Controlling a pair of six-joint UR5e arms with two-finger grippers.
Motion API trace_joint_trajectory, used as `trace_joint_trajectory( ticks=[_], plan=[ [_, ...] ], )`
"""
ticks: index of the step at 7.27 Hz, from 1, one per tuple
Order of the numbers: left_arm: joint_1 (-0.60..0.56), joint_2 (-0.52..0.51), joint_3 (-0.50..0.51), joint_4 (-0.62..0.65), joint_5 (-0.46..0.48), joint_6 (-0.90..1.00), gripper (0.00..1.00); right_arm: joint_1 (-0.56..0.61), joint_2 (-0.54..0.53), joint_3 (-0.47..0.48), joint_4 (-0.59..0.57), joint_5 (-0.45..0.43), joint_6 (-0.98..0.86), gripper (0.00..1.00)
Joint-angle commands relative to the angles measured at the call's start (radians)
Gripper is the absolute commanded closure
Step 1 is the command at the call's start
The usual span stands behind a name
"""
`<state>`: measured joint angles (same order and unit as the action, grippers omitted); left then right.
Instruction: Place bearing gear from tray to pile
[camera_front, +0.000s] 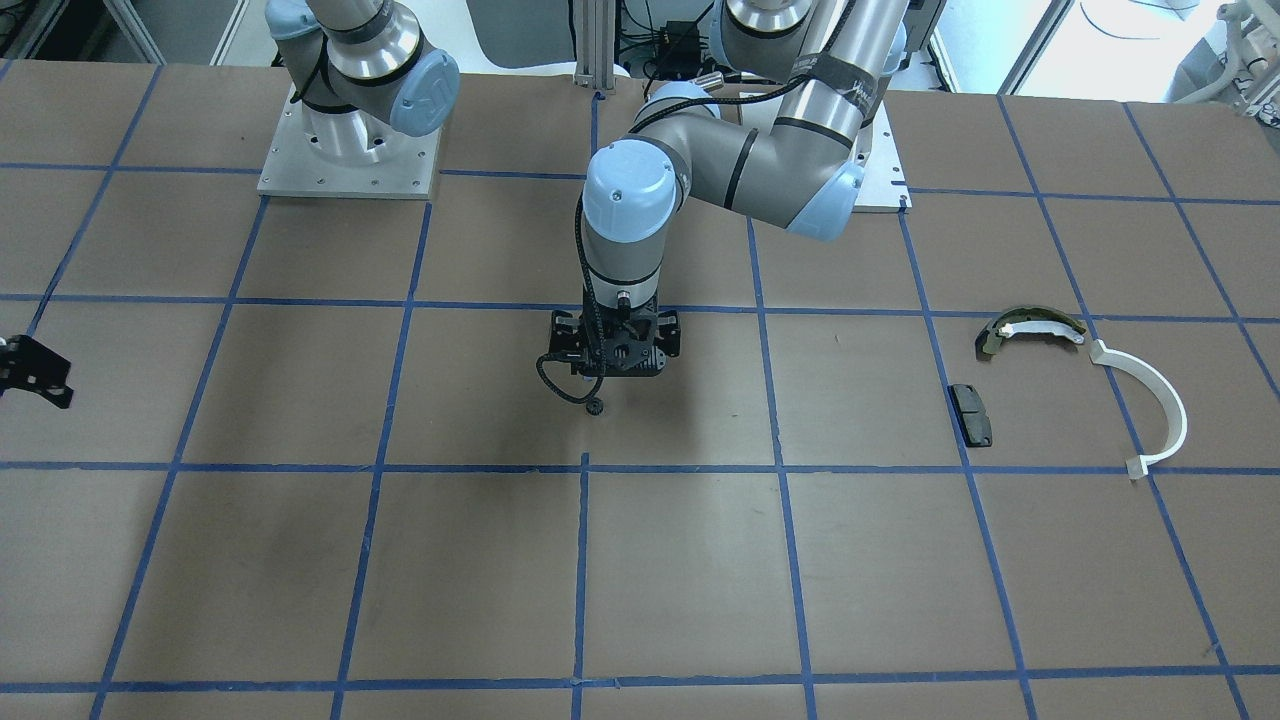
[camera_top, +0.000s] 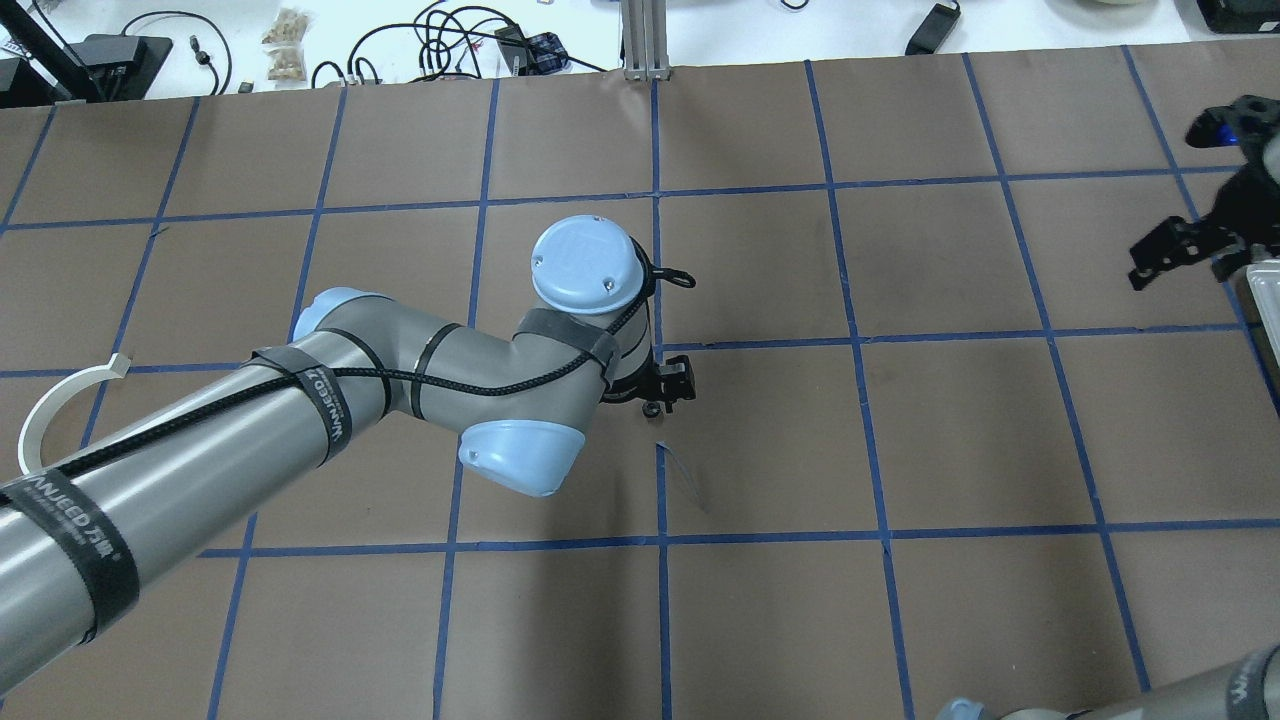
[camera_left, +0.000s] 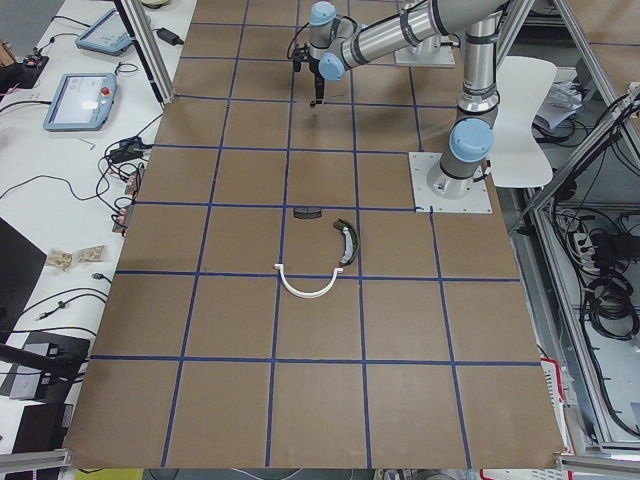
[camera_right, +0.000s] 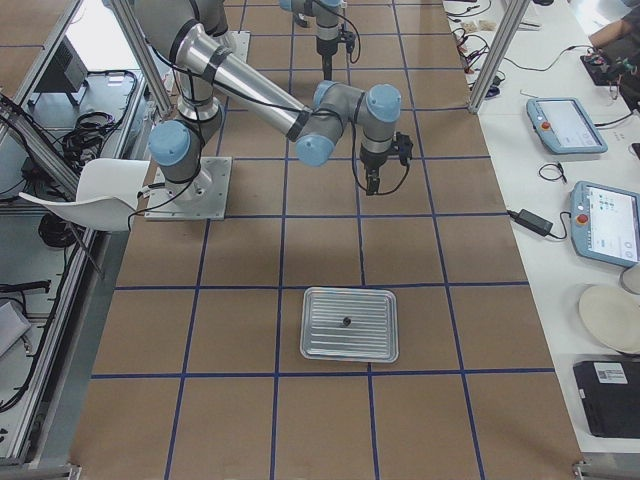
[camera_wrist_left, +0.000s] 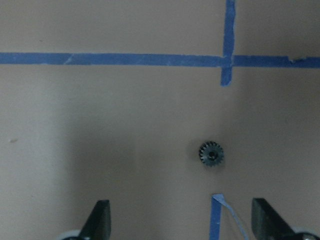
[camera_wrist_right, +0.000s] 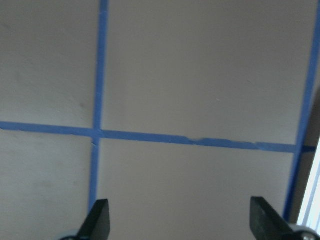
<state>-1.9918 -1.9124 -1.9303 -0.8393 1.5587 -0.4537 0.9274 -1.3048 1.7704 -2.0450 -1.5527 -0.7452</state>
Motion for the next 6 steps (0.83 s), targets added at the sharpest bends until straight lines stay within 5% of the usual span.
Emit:
trace_joint_trajectory(
  ticks=[1,4,6],
  plan=[
    [-0.010,-0.063,0.004,0.066,0.003,-0.014,0.00,-0.155,0.045,-0.003,-0.079,-0.006,-0.193,0.00],
    [-0.015,-0.125,0.004,0.152,0.003,-0.017,0.01,-0.268,0.168,-0.008,-0.222,0.005,-0.339,0.00],
    [-0.016,-0.126,0.001,0.161,0.003,-0.013,0.34,-0.275,0.212,-0.070,-0.225,-0.006,-0.373,0.04]
  ],
)
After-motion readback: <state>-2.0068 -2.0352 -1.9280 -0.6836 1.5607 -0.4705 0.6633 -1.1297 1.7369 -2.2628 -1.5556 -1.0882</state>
